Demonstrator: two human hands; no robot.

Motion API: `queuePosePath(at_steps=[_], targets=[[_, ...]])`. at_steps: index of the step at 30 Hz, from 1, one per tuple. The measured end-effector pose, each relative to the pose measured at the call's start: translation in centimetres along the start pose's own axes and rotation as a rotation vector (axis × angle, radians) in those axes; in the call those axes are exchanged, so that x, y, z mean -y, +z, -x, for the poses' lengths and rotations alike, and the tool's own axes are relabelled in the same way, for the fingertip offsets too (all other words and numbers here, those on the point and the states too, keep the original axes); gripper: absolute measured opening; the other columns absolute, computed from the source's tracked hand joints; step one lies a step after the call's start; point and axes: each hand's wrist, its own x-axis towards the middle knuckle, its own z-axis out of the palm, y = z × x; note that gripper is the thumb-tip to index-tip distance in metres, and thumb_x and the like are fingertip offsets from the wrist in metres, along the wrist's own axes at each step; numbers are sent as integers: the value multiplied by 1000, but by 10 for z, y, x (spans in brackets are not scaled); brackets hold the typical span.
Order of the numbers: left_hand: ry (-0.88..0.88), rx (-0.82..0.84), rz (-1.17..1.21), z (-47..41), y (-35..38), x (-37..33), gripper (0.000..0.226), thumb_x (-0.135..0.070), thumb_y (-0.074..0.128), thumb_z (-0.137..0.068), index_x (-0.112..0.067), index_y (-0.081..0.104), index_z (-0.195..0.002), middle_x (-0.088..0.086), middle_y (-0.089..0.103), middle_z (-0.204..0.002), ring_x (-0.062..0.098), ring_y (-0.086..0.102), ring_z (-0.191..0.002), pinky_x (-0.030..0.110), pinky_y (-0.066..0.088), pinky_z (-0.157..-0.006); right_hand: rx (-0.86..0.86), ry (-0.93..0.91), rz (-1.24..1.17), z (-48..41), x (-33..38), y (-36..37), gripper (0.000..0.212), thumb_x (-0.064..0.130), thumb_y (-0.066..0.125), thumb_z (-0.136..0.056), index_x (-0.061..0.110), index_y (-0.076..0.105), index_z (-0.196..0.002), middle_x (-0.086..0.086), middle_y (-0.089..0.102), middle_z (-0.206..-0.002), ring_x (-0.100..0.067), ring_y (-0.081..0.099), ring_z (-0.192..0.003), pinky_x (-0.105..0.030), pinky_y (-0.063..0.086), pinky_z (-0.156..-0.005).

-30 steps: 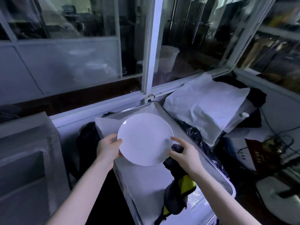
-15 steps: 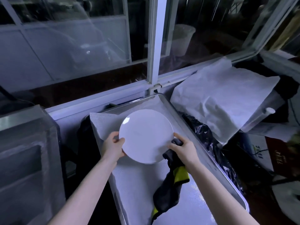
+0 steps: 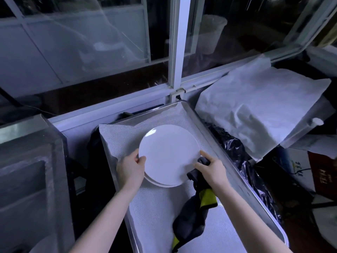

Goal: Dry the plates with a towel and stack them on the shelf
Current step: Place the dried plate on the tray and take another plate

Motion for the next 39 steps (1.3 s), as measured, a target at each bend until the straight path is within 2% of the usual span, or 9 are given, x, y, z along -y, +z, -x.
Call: queuePosePath(at_steps=[4,7,12,15,20,24,28,34,39], targets=[[28,-38,-68,4,0,6,10,-10,62,-90,-8,65,-80,12,55,-79,32,55,-76,34,36,-65,25,14,27,2,-2,2,37,21,68,-71,39,56,-102,-5,62,-77,-24,52,-78,-36,49,-75],[29,-26,-98,5,-2,8,10,-14,60,-91,-10,68,-86,10,52,-87,32,56,-77,35,42,-69,70,-3,68,3,-3,4,37,31,60,-64,16,59,-99,9,43,-63,-16,36,-68,-32,40,-64],[-4,15,-74,5,-4,12,22,-21,62,-94,-17,73,-112,10,48,-103,30,58,-84,32,44,-76,59,12,87,9,2,1,43,21,67,-75,23,61,-117,2,60,-69,-20,52,-76,-35,45,-75],[-42,62,-4,6,-12,14,41,-29,64,-95,-22,63,-135,9,52,-115,20,56,-90,27,38,-79,-16,-19,90,24,10,2,57,25,68,-79,32,55,-134,16,65,-83,-17,59,-93,-28,43,-78],[-15,67,256,25,-43,24,34,-23,70,-92,-27,68,-125,-1,65,-96,13,60,-81,22,44,-80,27,-163,22,61,47,13,24,29,73,-79,30,71,-103,21,68,-94,1,61,-92,-3,39,-70],[-27,386,598,60,-81,42,22,-20,71,-93,-41,76,-100,-4,76,-96,12,69,-93,18,50,-75,149,-246,-164,91,98,41,11,31,74,-81,29,73,-92,23,71,-91,8,62,-91,-16,47,-81],[22,631,792,97,-118,68,22,-29,75,-79,-33,78,-100,-8,76,-106,2,67,-101,17,50,-90,236,-336,-289,119,150,85,8,31,75,-83,25,73,-88,18,72,-88,2,65,-87,-18,50,-78],[-32,311,630,115,-189,147,24,2,78,-81,-15,62,-88,-7,63,-81,9,57,-81,22,43,-78,320,-364,-309,162,198,180,9,32,75,-82,25,73,-88,9,74,-88,-9,68,-90,-38,54,-91],[-132,122,625,133,-249,224,20,-1,75,-86,-20,69,-89,-11,74,-82,-2,66,-81,9,46,-75,394,-411,-161,198,204,256,22,38,74,-83,23,71,-99,12,71,-94,-6,65,-94,-36,53,-92]])
